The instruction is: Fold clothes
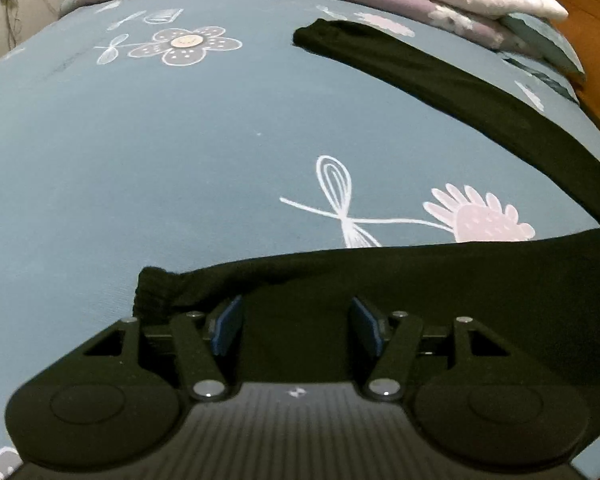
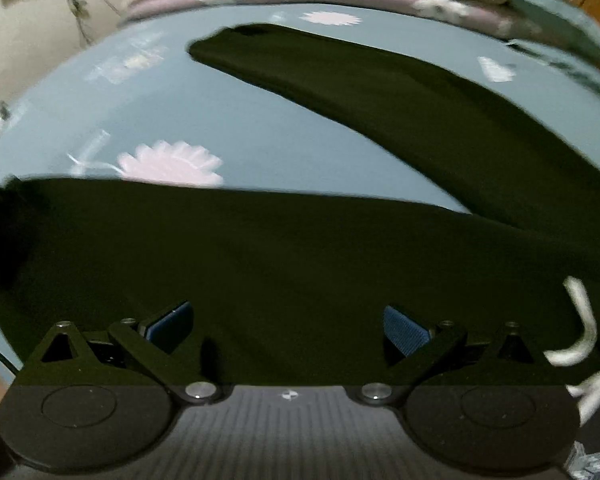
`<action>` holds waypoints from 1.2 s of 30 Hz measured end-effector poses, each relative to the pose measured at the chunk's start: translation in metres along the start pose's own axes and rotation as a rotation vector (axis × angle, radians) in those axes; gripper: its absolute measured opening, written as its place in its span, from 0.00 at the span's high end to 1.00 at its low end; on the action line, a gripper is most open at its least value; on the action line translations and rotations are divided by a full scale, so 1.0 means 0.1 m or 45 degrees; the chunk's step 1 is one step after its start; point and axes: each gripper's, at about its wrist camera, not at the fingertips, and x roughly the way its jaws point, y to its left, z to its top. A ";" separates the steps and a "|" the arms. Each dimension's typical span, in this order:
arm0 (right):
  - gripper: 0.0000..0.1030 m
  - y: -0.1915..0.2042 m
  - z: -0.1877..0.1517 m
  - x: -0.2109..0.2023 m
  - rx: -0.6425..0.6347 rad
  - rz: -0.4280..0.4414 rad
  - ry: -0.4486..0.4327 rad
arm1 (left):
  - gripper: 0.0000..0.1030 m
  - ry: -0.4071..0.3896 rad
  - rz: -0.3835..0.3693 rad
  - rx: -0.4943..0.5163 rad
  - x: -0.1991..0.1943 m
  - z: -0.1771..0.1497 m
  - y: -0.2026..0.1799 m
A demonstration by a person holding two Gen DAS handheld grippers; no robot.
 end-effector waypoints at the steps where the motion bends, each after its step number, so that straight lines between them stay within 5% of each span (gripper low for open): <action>1: 0.00 -0.02 -0.04 0.00 -0.002 -0.028 0.013 | 0.41 -0.008 -0.014 0.029 -0.02 0.02 -0.05; 6: 0.00 -0.09 -0.21 0.19 0.054 -0.095 0.095 | 0.35 0.029 -0.087 0.231 0.10 -0.01 -0.37; 11: 0.00 0.02 -0.26 0.05 0.044 -0.098 0.053 | 0.35 0.015 -0.100 0.394 0.10 -0.13 -0.53; 16: 0.00 0.23 -0.42 -0.10 -0.088 0.015 0.055 | 0.35 -0.017 -0.189 0.404 -0.07 -0.09 -0.55; 24: 0.00 0.46 -0.62 -0.08 -0.146 -0.045 0.127 | 0.34 -0.006 -0.349 0.473 -0.05 -0.07 -0.76; 30: 0.00 0.25 -0.54 -0.05 0.102 -0.104 0.114 | 0.31 0.081 -0.443 0.557 0.09 0.00 -0.86; 32: 0.00 0.24 -0.51 -0.01 0.146 -0.116 0.133 | 0.32 0.187 -0.421 0.544 0.22 -0.01 -0.82; 36: 0.00 0.23 -0.44 0.06 0.225 -0.137 0.174 | 0.31 0.216 -0.477 0.505 0.22 0.10 -0.75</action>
